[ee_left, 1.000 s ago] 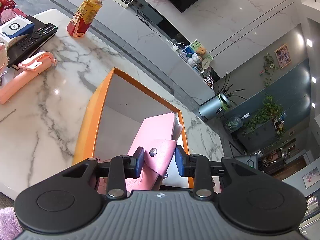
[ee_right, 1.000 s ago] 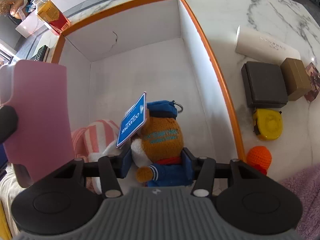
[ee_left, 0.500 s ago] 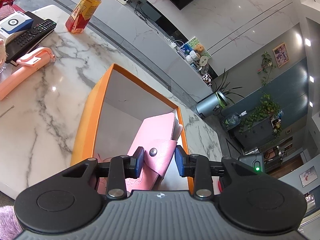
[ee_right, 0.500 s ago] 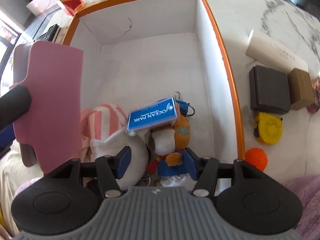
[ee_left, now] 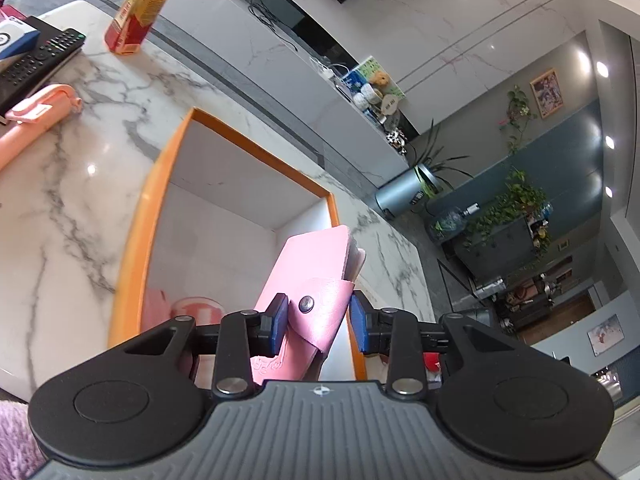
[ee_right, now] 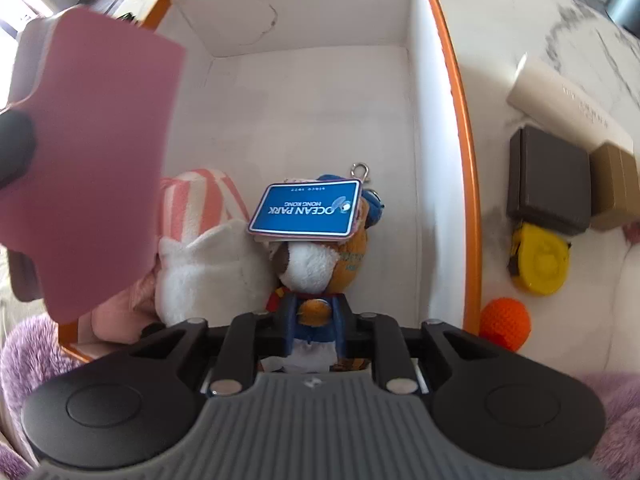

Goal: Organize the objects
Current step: 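Carry the wallet and bear keychain over the orange box with both tools, then release the bear into the box with the right tool while the left tool lowers the wallet, then grasp the black square box with the left tool while the right tool grasps the picture card box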

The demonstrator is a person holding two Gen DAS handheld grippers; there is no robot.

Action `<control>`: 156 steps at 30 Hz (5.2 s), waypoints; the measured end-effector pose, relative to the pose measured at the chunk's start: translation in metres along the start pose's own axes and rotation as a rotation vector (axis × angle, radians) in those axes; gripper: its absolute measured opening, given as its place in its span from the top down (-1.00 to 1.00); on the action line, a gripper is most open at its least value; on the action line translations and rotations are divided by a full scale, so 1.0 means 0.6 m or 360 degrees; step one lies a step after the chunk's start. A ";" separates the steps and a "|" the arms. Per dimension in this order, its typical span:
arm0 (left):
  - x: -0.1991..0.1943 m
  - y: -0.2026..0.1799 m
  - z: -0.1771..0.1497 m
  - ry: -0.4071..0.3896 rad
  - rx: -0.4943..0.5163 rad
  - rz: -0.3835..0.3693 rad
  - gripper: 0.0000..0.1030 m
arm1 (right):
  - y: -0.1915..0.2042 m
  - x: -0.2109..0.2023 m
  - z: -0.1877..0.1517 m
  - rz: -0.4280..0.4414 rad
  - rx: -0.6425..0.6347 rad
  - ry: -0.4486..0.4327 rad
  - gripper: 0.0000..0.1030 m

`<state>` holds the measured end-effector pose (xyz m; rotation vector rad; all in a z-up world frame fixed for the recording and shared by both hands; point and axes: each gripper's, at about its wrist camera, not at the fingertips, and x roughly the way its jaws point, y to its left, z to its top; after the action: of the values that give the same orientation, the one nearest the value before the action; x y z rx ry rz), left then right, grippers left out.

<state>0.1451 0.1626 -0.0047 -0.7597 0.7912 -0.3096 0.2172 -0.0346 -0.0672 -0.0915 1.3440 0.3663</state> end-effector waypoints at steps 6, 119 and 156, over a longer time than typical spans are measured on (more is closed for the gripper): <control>0.020 -0.011 -0.006 0.0064 -0.0033 -0.0071 0.25 | -0.002 -0.071 -0.012 -0.0039 -0.0142 -0.0192 0.45; 0.441 -0.283 -0.066 0.0603 0.0992 0.0416 0.29 | -0.541 -0.021 -0.014 -0.0349 0.1262 -0.0541 -0.69; 0.545 -0.203 -0.114 0.0735 0.0747 0.0727 -0.80 | -0.531 -0.004 -0.078 -0.0288 0.0596 -0.0286 -0.39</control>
<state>0.3184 -0.1251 -0.1210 -0.0481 1.2428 -0.2447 0.2722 -0.3471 -0.1214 0.1294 1.1953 -0.0328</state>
